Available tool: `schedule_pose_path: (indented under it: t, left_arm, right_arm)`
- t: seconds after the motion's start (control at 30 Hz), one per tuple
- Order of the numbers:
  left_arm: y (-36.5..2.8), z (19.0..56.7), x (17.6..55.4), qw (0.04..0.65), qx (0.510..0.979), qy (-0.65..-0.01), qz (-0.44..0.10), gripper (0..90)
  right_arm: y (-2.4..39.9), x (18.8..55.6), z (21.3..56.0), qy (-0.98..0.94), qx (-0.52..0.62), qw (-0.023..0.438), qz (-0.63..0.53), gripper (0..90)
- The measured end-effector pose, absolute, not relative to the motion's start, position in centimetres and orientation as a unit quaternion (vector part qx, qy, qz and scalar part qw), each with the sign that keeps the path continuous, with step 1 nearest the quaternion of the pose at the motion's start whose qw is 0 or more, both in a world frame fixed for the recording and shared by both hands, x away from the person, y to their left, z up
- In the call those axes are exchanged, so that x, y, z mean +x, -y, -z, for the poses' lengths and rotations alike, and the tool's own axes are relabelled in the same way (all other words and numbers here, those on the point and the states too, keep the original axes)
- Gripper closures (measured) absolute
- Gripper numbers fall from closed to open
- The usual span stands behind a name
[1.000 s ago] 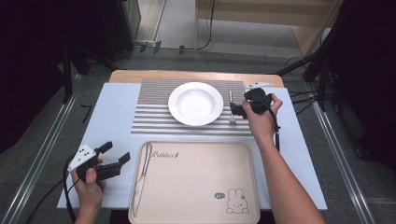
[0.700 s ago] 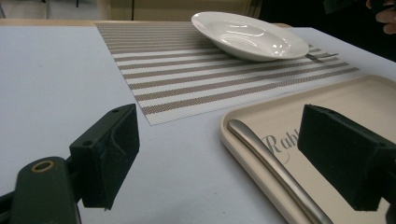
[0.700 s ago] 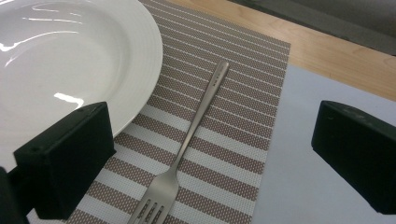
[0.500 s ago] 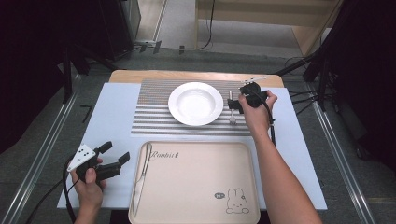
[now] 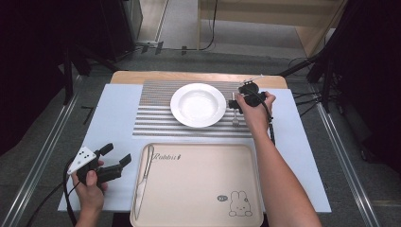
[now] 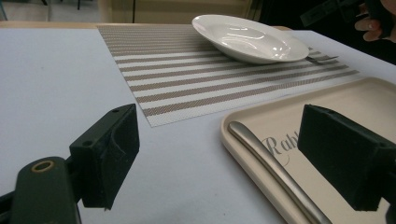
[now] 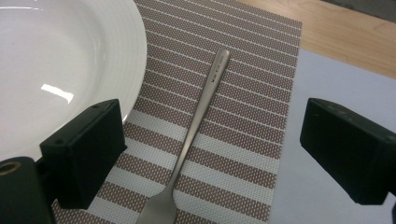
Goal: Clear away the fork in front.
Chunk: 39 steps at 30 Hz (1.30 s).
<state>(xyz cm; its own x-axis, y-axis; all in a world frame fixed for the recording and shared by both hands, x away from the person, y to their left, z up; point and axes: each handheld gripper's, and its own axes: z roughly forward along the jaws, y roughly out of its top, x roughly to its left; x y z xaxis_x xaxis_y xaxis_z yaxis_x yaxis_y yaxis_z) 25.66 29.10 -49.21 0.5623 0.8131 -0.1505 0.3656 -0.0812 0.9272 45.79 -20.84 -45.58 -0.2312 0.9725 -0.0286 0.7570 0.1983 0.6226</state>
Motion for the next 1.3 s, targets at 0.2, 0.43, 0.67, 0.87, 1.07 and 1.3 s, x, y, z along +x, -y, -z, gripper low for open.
schedule_pose_path:
  t: [0.2, 0.43, 0.67, 0.87, 1.07, 1.3]
  left_arm:
    - [-29.1, 49.2, 25.7, 0.533, 0.705, -0.418, -0.210, 13.0]
    - [-29.0, 49.2, 25.6, 0.530, 0.706, -0.418, -0.212, 13.0]
    - [-29.0, 49.2, 25.6, 0.530, 0.706, -0.418, -0.215, 13.0]
    - [-29.0, 49.2, 25.6, 0.530, 0.706, -0.417, -0.215, 13.0]
    - [-28.9, 49.2, 25.6, 0.528, 0.708, -0.415, -0.216, 13.0]
    - [-28.9, 49.2, 25.6, 0.527, 0.709, -0.415, -0.217, 13.0]
  right_arm:
    - [20.8, 46.5, 46.2, -0.744, 0.596, 0.193, -0.234, 12.8]
    - [20.3, 46.7, 46.3, -0.746, 0.595, 0.204, -0.219, 39.7]
    - [20.2, 46.9, 46.0, -0.742, 0.595, 0.202, -0.233, 57.2]
    - [20.1, 47.3, 46.5, -0.743, 0.609, 0.173, -0.216, 65.9]
    - [19.9, 47.5, 47.0, -0.743, 0.622, 0.139, -0.206, 67.9]
    - [19.8, 47.6, 47.6, -0.735, 0.642, 0.120, -0.182, 70.1]
